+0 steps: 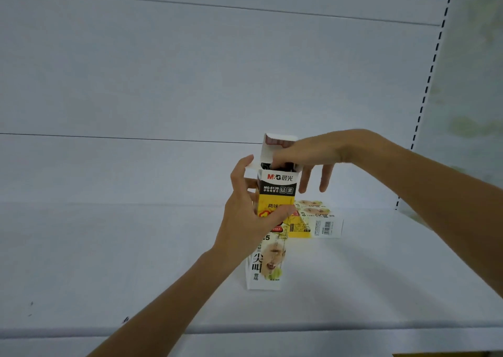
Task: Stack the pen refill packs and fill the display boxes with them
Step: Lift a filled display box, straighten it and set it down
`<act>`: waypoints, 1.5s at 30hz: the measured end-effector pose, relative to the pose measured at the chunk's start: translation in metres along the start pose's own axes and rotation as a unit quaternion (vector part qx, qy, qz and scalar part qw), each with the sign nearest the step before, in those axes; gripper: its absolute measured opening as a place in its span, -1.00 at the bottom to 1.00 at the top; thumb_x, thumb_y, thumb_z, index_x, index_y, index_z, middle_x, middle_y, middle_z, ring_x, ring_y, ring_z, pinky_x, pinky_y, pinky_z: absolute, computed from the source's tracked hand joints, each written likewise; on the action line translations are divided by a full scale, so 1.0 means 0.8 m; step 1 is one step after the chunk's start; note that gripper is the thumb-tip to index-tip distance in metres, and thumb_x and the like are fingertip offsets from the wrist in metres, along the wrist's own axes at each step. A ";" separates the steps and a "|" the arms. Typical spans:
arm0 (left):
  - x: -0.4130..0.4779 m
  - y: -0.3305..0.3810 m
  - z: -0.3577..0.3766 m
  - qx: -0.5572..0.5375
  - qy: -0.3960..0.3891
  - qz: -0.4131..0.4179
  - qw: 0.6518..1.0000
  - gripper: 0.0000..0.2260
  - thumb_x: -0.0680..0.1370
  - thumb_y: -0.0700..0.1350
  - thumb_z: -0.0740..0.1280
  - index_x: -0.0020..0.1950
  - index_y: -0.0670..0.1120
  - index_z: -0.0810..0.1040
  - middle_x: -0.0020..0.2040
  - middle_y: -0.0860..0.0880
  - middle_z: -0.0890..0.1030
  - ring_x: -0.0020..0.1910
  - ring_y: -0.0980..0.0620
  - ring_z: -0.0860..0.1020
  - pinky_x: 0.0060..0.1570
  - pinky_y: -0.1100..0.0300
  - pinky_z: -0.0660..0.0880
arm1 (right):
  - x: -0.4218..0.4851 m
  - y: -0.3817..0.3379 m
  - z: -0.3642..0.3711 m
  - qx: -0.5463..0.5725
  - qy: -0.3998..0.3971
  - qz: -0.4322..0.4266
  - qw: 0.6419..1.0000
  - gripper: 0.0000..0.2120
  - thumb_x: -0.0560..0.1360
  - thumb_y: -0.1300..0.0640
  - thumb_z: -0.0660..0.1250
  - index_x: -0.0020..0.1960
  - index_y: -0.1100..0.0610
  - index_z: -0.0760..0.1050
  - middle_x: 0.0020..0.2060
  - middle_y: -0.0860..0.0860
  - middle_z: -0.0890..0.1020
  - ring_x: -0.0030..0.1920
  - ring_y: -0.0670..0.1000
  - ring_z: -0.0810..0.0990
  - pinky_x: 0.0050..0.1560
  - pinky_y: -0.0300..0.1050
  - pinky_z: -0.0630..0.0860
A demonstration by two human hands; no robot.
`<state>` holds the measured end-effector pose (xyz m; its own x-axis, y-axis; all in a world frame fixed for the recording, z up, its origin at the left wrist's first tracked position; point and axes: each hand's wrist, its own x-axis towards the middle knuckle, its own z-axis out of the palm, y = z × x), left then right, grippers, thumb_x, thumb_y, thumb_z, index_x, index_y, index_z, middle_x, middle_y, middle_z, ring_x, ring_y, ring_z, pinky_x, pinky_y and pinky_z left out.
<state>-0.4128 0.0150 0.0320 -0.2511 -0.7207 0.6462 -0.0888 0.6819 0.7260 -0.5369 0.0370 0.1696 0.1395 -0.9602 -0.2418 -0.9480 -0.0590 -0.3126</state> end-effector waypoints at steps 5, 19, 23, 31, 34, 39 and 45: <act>0.001 0.005 0.000 0.005 -0.008 0.007 1.000 -0.34 0.37 -0.08 0.49 0.19 0.29 0.09 -0.07 0.23 0.46 -0.20 0.49 0.51 -0.31 0.52 0.45 | -0.007 0.017 -0.008 0.062 0.149 -0.071 0.984 -0.82 0.52 0.02 0.28 -0.15 0.05 0.61 -0.16 -0.09 0.64 -0.07 -0.09 0.59 -0.14 -0.10 0.62; 0.000 -0.001 -0.010 -0.004 0.019 -0.017 1.000 -0.27 0.36 0.02 0.46 0.20 0.42 -0.01 0.05 0.08 0.53 -0.14 0.25 0.57 -0.25 0.51 0.49 | -0.009 0.000 0.020 0.063 0.104 -0.052 0.991 -0.38 0.50 -0.32 -0.15 0.11 0.03 0.52 0.03 -0.12 0.58 0.16 0.03 0.53 0.11 0.16 0.52; 0.002 0.005 -0.013 0.007 0.017 -0.011 1.000 -0.20 0.38 0.02 0.46 0.24 0.44 -0.12 -0.07 0.25 0.48 -0.14 0.25 0.56 -0.19 0.41 0.51 | -0.005 -0.012 0.024 0.024 0.107 -0.034 0.993 -0.40 0.50 -0.33 -0.12 0.29 -0.01 0.40 0.22 -0.02 0.51 0.23 0.09 0.47 0.13 0.18 0.45; -0.010 0.004 -0.014 -0.013 0.050 -0.017 0.999 -0.18 0.33 -0.02 0.50 0.29 0.32 -0.05 0.07 0.06 0.56 -0.09 0.20 0.59 -0.24 0.49 0.50 | -0.003 0.047 0.049 0.368 0.213 -0.215 0.879 -0.77 0.58 0.03 0.15 0.10 -0.05 0.56 0.10 -0.13 0.59 0.04 -0.02 0.60 0.07 0.06 0.58; -0.011 0.004 -0.009 -0.017 0.052 -0.012 0.998 -0.30 0.35 -0.05 0.49 0.26 0.19 0.07 0.11 0.00 0.57 -0.16 0.23 0.61 -0.27 0.47 0.50 | 0.003 0.047 0.057 0.397 0.236 -0.231 0.857 -0.79 0.58 0.08 0.17 0.13 -0.03 0.54 0.08 -0.06 0.60 0.04 0.03 0.60 0.06 0.02 0.58; -0.008 0.002 -0.011 0.011 0.025 0.006 1.000 -0.48 0.39 -0.04 0.46 0.15 0.26 0.21 0.01 0.14 0.52 -0.08 0.20 0.56 -0.24 0.47 0.51 | 0.019 0.043 0.074 0.429 0.274 -0.212 0.834 -0.78 0.52 0.11 0.28 0.15 0.02 0.53 0.03 0.00 0.64 0.05 0.01 0.59 0.09 0.00 0.56; 0.002 0.005 -0.028 0.029 -0.036 -0.015 0.999 -0.51 0.40 -0.04 0.46 0.10 0.29 0.22 -0.07 0.27 0.50 -0.09 0.22 0.56 -0.31 0.48 0.49 | 0.026 0.041 0.070 0.456 0.316 -0.244 0.795 -0.65 0.43 0.27 0.39 0.13 0.00 0.37 -0.15 -0.05 0.64 -0.05 -0.01 0.61 0.05 -0.03 0.55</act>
<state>-0.3920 0.0137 0.0409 -0.3156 -0.7312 0.6048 -0.1527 0.6682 0.7282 -0.5487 0.0304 0.1026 -0.0176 -0.8466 0.5319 -0.1828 -0.5203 -0.8342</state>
